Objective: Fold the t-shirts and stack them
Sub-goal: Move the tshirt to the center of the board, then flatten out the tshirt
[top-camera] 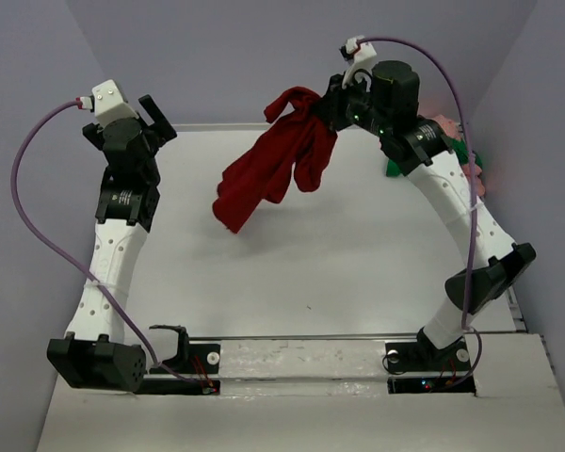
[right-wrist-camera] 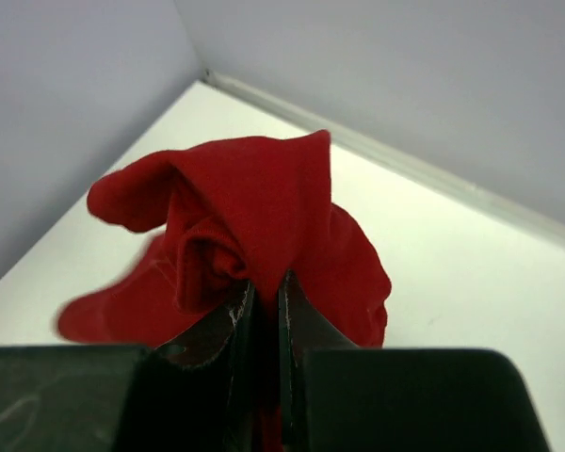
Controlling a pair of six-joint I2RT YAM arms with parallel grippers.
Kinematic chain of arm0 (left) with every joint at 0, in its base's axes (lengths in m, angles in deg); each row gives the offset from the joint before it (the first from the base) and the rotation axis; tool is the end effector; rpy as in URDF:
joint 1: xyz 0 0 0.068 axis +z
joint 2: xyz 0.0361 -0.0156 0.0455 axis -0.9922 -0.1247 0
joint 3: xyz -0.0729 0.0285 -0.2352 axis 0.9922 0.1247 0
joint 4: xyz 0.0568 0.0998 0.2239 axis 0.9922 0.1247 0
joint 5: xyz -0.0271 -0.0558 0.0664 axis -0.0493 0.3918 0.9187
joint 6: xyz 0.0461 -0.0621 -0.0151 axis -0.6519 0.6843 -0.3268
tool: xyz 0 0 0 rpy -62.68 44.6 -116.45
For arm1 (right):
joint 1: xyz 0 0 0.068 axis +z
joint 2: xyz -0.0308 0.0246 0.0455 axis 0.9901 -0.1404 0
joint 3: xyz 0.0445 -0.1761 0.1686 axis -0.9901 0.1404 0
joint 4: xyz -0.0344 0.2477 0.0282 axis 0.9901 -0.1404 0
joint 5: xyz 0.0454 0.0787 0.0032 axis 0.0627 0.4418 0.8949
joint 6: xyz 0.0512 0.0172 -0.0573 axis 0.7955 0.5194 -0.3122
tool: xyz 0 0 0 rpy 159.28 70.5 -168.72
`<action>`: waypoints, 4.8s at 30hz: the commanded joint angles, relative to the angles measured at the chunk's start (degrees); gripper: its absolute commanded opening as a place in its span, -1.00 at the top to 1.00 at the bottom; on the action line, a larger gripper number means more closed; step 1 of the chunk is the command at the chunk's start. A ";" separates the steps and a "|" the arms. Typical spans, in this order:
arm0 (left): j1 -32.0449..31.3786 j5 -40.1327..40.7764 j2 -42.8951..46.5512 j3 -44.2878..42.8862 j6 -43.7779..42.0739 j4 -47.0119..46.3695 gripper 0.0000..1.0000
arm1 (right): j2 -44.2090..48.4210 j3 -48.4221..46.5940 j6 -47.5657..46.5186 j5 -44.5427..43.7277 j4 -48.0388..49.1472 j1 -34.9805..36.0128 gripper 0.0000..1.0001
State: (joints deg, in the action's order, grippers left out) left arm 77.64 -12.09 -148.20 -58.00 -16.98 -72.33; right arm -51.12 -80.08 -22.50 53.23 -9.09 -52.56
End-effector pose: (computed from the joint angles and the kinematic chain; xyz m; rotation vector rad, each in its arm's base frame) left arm 0.2892 -0.0007 0.4371 -0.3898 1.4317 0.0489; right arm 0.3289 0.1955 0.4750 -0.4715 1.6499 0.5503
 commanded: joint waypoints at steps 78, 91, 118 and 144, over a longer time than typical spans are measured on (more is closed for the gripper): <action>-8.26 -33.04 7.31 29.56 12.44 7.22 -0.57 | -42.67 -5.47 -25.97 -13.77 5.16 11.50 1.00; -12.65 -34.98 -15.54 25.70 19.47 -7.03 -0.26 | -15.35 9.19 -11.90 -14.74 11.92 7.02 1.00; -14.94 -27.25 -28.55 21.65 23.96 -3.07 -0.27 | -5.31 28.11 -9.61 -13.77 17.64 5.44 1.00; -8.88 -31.99 -18.99 -7.92 0.49 -2.55 1.00 | 4.96 18.71 -6.17 -22.55 15.88 0.43 1.00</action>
State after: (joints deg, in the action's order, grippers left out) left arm 64.46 -42.78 -176.31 -54.04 -7.78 -73.18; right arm -54.60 -55.88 -28.23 33.41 4.15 -51.40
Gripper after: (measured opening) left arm 0.037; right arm 0.040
